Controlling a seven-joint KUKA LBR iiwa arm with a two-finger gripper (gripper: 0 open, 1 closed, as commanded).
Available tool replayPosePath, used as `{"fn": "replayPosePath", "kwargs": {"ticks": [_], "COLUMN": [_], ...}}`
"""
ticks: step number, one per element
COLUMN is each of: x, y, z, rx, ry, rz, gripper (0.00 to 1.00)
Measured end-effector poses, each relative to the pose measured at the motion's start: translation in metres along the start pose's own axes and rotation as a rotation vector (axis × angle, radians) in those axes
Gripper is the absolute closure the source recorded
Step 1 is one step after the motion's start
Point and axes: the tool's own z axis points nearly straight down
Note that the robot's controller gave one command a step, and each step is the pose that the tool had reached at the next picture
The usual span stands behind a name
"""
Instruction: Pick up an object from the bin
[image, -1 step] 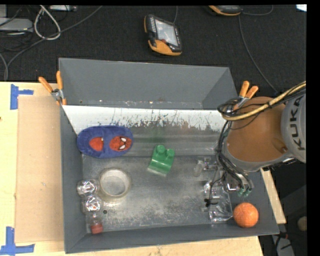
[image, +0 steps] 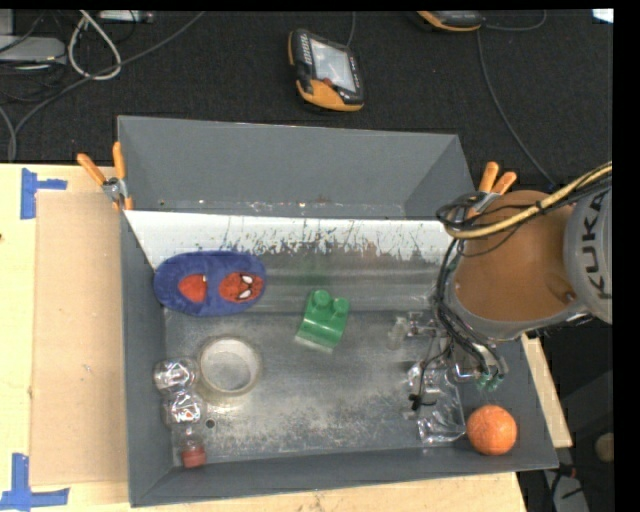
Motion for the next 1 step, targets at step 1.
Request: {"fn": "replayPosePath", "kwargs": {"ticks": [1], "x": [-0.0722], "y": [-0.0733], "z": [0.1067], "rx": [-0.028], "ry": [0.011], "rz": [-0.256], "gripper": [0.0]}}
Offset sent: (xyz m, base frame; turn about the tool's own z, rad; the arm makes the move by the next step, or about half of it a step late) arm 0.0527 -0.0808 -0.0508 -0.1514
